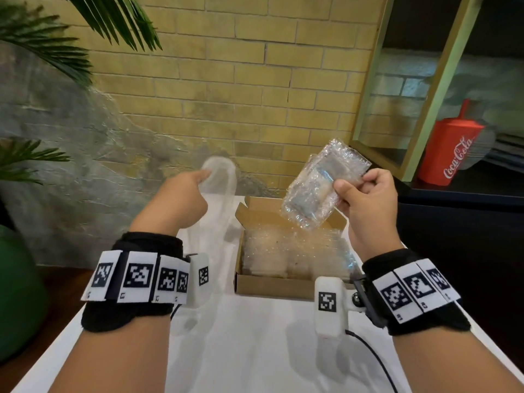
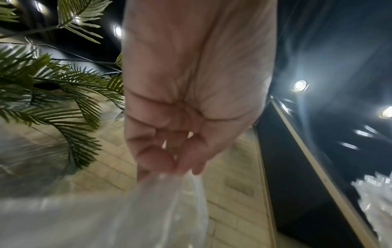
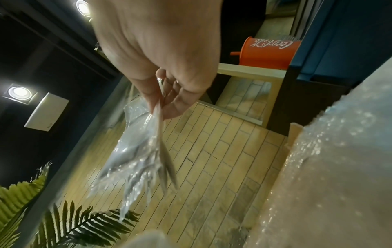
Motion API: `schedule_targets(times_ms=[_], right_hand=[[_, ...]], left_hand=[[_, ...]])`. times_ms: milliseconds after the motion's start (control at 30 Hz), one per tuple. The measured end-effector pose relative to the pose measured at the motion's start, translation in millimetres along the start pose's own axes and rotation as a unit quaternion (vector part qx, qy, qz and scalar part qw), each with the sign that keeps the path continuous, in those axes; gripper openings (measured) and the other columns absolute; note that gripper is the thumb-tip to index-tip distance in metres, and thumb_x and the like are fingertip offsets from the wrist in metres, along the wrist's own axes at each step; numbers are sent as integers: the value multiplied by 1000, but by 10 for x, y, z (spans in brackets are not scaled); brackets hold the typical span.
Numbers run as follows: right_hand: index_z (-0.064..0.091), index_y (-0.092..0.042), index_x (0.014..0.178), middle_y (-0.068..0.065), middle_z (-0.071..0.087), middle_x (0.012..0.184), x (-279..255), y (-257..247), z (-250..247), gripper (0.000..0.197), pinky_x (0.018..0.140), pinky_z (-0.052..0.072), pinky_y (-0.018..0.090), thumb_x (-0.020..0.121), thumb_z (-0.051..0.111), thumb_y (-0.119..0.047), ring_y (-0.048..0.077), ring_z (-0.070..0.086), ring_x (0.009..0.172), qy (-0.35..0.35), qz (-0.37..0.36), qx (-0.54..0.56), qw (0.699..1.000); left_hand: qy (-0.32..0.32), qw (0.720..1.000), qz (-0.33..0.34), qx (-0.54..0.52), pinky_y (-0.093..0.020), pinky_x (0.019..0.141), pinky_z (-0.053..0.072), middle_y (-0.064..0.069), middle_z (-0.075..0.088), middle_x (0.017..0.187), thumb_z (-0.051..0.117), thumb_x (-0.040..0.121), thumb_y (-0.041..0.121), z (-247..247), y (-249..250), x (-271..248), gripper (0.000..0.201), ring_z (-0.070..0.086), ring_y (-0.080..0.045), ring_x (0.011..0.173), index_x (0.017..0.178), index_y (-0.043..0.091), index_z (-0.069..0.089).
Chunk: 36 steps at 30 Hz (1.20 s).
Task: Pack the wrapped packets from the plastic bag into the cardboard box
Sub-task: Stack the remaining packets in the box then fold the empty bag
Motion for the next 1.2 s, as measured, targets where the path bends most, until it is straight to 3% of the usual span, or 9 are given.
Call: schedule_targets(times_ms=[100,167,267,433,600,833,967,1100,1200], right_hand=[[35,-22,81,0,50,73,-8,39,-28,35,60,45,24,85,57,6,13,52,70,6,4,3,1000],[36,-22,81,-1,51,74,-5,59,-52,34,59,47,21,86,57,5,12,54,69,9,7,9,1000],[37,-22,82,-1,52,75,-8,99,-85,33,59,49,19,86,57,4,11,55,70,10,16,17,1000],[37,-21,83,1,52,75,-23,164,-61,32,66,48,30,86,58,3,14,54,70,-4,24,-7,1000],[37,-21,83,-1,51,74,-44,175,-17,32,64,48,28,85,58,4,13,55,73,-32,34,-14,999],[37,-19,82,-2,51,69,-98,119,79,33,51,49,18,84,57,7,7,56,61,-98,54,31,993],[39,-18,84,-4,50,64,-125,105,145,33,53,48,22,83,57,9,9,53,61,-119,55,51,990],[43,-21,93,7,50,77,-148,107,160,32,53,50,22,83,61,3,15,54,69,-126,55,27,990],[45,-35,103,2,53,107,-135,60,166,44,61,54,21,83,60,2,4,59,74,-146,-4,-68,987]], left_hand=[[-101,992,-32,69,-22,46,35,-6,39,148,40,87,-5,125,-70,28,68,48,-11,57,144,30,33],[-153,981,-48,112,-21,64,43,-3,33,151,46,92,5,159,-77,14,60,59,-15,84,145,30,33],[-187,969,-52,153,-28,94,34,0,33,151,49,93,17,163,-58,-16,58,42,-22,129,145,32,30],[-180,977,-42,107,-33,103,33,3,32,152,57,90,32,179,-14,-28,64,38,-22,134,146,35,25],[-127,989,71,-27,-31,103,30,4,27,153,58,87,43,247,236,-71,64,30,-16,138,144,37,29],[-185,938,154,-249,-36,102,44,12,43,143,68,63,67,590,582,-233,98,49,-9,124,145,41,21],[-189,905,127,-358,-27,74,55,2,66,111,64,87,20,684,638,-236,45,67,-11,91,128,26,46],[-186,888,103,-408,-28,69,54,0,65,106,60,88,6,678,642,-219,46,66,-11,81,129,23,45],[-186,880,74,-430,-34,67,54,-2,67,105,60,87,8,646,620,-199,43,66,-18,79,124,26,49]])
Point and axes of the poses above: each hand's wrist, its own x-axis towards the middle knuckle, its own z-axis out of the palm, y = z × x, the point moved 2 cm from there along x, towards the middle knuckle
